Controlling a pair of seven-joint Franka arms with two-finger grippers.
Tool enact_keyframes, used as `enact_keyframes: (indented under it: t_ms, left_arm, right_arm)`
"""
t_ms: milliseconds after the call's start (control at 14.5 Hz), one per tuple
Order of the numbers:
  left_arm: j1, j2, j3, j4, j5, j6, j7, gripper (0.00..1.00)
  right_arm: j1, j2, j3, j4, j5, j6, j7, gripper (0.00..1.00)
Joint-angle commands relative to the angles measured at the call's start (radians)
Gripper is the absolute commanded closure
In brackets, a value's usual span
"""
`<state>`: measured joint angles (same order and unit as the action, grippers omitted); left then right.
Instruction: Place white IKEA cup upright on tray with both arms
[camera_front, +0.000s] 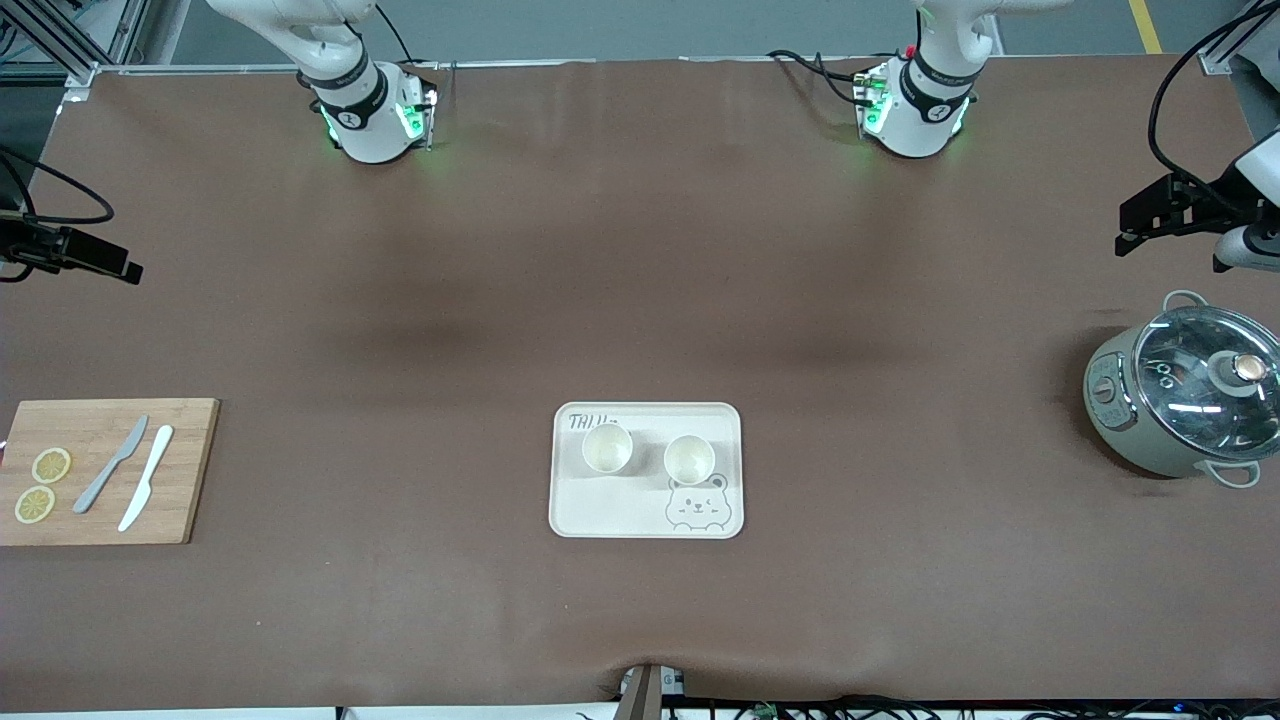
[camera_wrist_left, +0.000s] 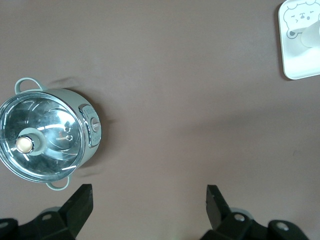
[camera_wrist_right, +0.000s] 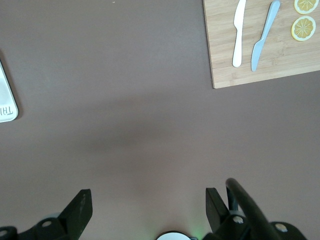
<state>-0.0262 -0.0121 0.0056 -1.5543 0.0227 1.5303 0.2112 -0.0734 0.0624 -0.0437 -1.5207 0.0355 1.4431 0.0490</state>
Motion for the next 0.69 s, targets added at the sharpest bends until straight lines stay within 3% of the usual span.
enact_keyframes:
  t_ms: [0,622]
  left_arm:
    - [0.0,0.004,-0.001,0.007,0.02,-0.006,0.002,0.0]
    - [0.0,0.007,-0.001,0.007,0.02,-0.003,0.004,0.0]
  right_arm:
    - [-0.002,-0.03,0.004,-0.033,0.011,0.017,-0.001,0.0]
    - [-0.002,-0.027,0.004,-0.032,0.004,0.028,-0.003,0.0]
